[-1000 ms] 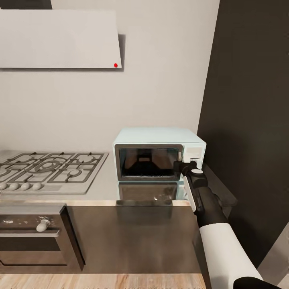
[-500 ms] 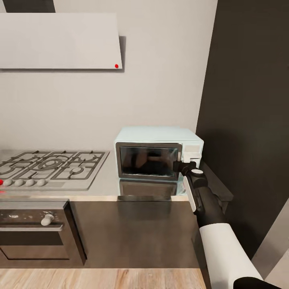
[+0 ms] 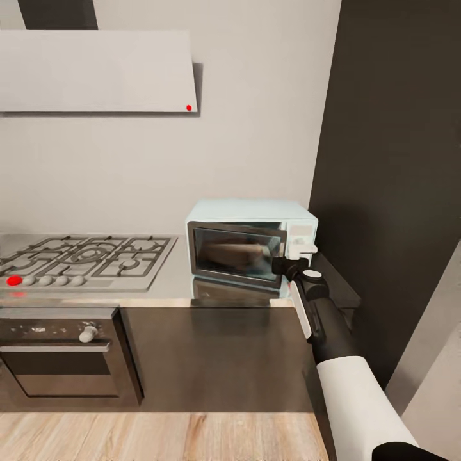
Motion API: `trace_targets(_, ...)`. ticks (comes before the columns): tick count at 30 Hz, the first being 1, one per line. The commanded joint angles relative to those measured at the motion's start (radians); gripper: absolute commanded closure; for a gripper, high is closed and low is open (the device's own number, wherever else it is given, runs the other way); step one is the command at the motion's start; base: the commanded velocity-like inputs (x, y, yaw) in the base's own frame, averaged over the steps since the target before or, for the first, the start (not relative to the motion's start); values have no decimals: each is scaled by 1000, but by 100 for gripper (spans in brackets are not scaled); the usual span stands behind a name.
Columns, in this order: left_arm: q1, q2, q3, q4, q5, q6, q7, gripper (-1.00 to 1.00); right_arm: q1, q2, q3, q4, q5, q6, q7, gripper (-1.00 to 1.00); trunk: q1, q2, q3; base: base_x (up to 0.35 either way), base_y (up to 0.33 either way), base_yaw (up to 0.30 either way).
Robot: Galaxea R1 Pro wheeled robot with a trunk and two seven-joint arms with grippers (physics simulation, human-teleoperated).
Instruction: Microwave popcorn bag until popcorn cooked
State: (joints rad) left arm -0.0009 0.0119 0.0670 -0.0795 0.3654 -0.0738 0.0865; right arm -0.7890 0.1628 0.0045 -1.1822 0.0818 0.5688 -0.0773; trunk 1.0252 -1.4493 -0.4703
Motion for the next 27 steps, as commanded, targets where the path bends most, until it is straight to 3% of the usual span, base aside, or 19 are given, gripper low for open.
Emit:
trace_targets(1,0,0,7,-1,-2,-1,1,-100,-2,0,-23,-4,45,10,2,100,0,-1,-1,-17,0,0)
trace_targets(5,1,0,6,-1,-2,-1,0,-100,-1,1,-23,-4,45,10,1,100,0,-1,-1,-33,0,0)
trace_targets(13,0,-1,7,-2,-2,-1,-1,-100,-1,1,-23,-4,47,10,1,100,0,-1,-1,-273,0,0)
trace_targets(24,0,-1,6,-1,-2,-1,-1,-100,-1,3,-22,-4,44,13,5,100,0,-1,-1,-15,0,0)
trace_targets(25,1,-1,6,-1,-2,-1,-1,-100,-1,3,-22,-4,44,15,6,-100,0,-1,-1,0,0,0)
trace_targets(27,0,-1,5,-2,-2,-1,-1,-100,-1,3,-21,-4,43,21,9,-100,0,-1,-1,0,0,0)
